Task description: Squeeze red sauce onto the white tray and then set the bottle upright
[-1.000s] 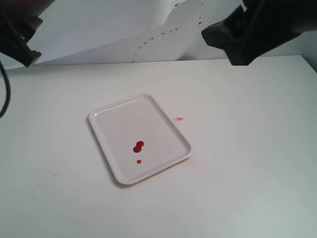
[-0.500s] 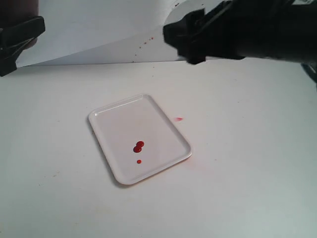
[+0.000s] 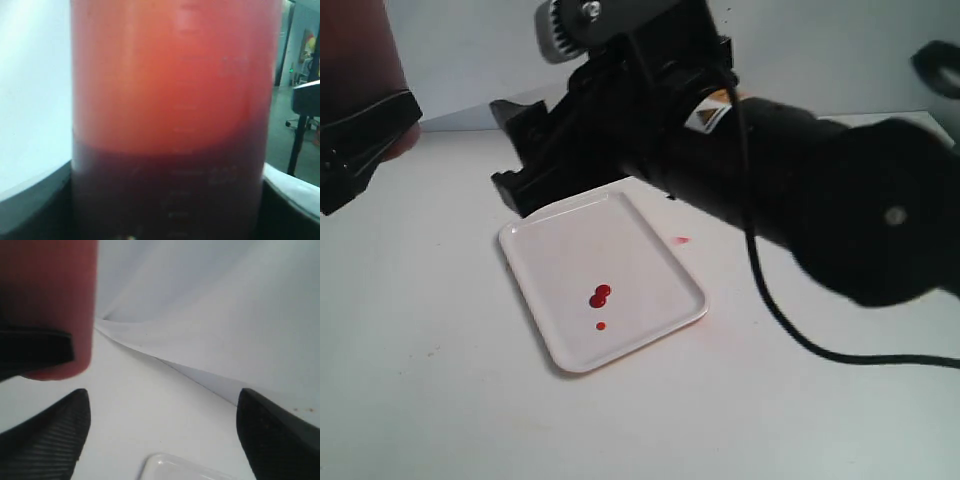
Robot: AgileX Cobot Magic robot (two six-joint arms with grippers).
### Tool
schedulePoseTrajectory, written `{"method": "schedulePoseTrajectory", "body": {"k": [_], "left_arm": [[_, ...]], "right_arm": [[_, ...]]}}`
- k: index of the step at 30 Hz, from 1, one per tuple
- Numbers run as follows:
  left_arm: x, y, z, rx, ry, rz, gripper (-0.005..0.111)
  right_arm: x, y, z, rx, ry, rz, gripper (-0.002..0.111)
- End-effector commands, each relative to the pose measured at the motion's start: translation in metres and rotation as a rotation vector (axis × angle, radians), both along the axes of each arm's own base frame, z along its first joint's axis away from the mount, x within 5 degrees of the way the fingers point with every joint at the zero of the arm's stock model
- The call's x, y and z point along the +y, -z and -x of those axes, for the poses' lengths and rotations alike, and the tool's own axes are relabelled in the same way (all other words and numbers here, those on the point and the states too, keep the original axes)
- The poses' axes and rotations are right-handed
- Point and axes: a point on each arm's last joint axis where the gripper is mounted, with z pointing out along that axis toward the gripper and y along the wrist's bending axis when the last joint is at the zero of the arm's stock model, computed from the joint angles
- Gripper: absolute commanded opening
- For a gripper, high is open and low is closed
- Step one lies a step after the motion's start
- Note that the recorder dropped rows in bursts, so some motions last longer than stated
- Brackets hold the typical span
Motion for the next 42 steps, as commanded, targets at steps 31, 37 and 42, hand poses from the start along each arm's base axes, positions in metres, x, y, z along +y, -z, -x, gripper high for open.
{"method": "schedulePoseTrajectory", "body": {"k": [31,37,42], "left_arm": [[0.038,0.178,-0.127,0.213,-0.216,-0.085,0.0],[0.034,0.184,-0.127,0.202,-0.16,-0.127,0.0],[0.032,0.185,-0.126,0.2,-0.133,-0.139,0.0]], "right_arm": [[0.056,0.154,-0.045,-0.03,0.092,-0.229,0.073],[0.091,0.148,-0.079,0.055,0.083,-0.267,0.073],[0.125,0.144,-0.133,0.179,0.075,-0.237,0.073]]}}
